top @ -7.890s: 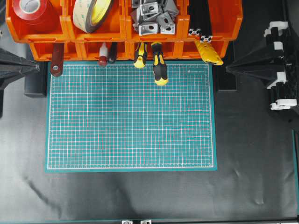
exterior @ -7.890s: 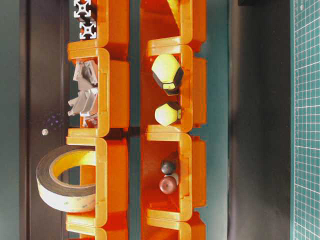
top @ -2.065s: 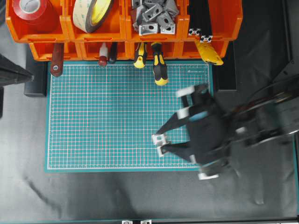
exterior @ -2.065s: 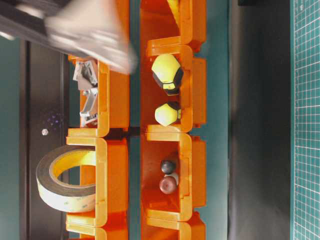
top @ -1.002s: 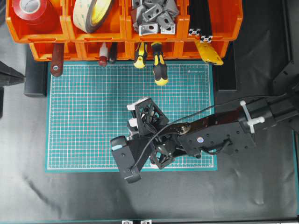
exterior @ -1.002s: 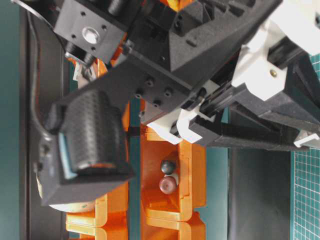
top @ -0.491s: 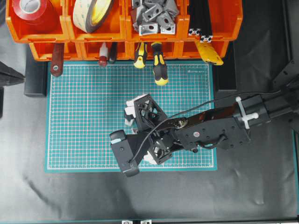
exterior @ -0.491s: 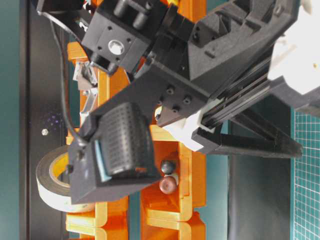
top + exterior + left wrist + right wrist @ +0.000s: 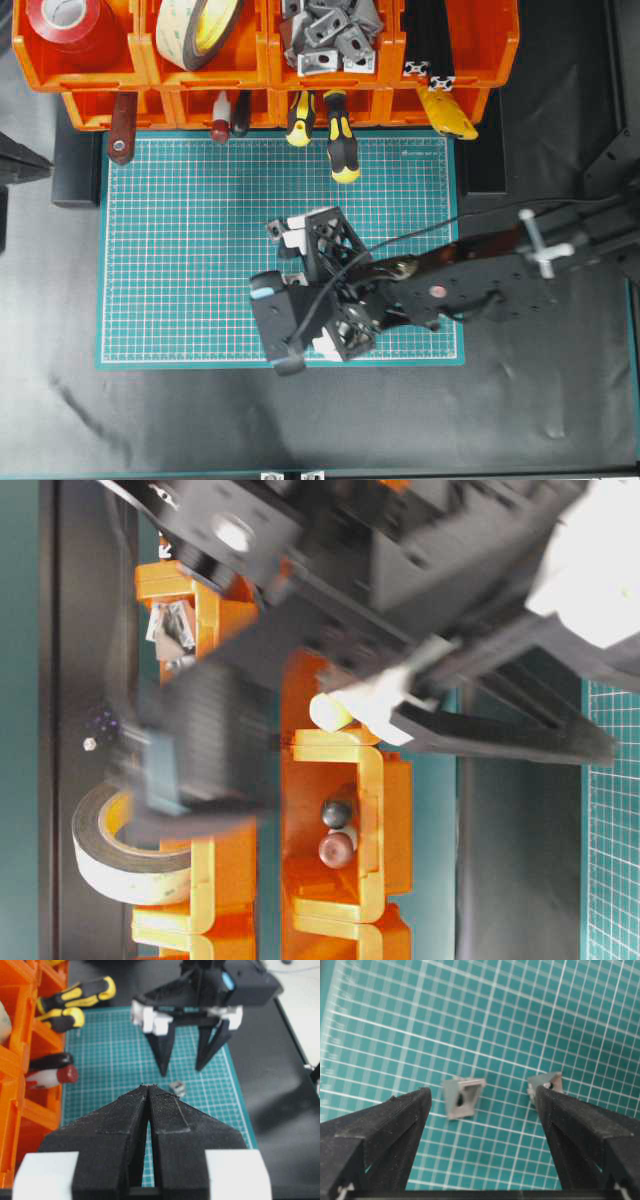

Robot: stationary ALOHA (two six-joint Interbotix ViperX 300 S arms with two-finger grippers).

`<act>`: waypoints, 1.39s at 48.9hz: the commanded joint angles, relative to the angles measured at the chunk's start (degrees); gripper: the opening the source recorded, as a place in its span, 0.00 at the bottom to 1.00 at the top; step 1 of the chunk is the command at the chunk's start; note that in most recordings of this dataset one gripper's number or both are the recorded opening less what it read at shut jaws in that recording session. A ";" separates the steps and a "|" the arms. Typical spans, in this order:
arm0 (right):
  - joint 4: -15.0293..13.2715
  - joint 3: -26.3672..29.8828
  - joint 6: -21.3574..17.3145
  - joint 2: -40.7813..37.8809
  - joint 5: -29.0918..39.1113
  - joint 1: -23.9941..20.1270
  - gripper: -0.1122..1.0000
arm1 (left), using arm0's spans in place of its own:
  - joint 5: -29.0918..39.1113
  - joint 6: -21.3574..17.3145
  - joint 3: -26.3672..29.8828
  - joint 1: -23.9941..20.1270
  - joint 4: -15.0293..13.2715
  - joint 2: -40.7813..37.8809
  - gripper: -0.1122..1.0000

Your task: Pick corner brachets from container rack with right arm.

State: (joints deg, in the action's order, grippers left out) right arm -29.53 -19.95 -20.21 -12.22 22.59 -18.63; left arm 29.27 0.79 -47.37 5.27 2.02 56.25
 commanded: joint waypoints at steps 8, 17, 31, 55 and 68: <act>0.09 -2.72 -3.25 11.07 0.53 -3.34 0.82 | -0.26 0.18 -1.05 0.26 0.18 2.46 0.10; -0.18 -5.27 -5.89 20.39 4.31 -5.27 0.82 | -0.26 0.09 -2.72 0.62 0.18 6.50 0.10; -0.26 -10.99 -7.56 34.89 5.19 -6.06 0.78 | -0.26 -0.53 -3.25 0.62 0.18 7.65 0.10; -0.26 -24.43 -8.35 63.46 -2.11 -4.92 0.74 | -3.25 -0.70 -4.04 0.62 0.18 7.21 0.10; -0.26 -28.48 -8.17 74.44 -2.20 -1.58 0.70 | -7.73 -0.88 -4.66 0.62 0.18 7.65 0.10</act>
State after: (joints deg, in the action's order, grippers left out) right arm -29.62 -48.25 -28.56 60.12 21.18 -21.18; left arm 24.17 0.18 -52.47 5.71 2.11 64.25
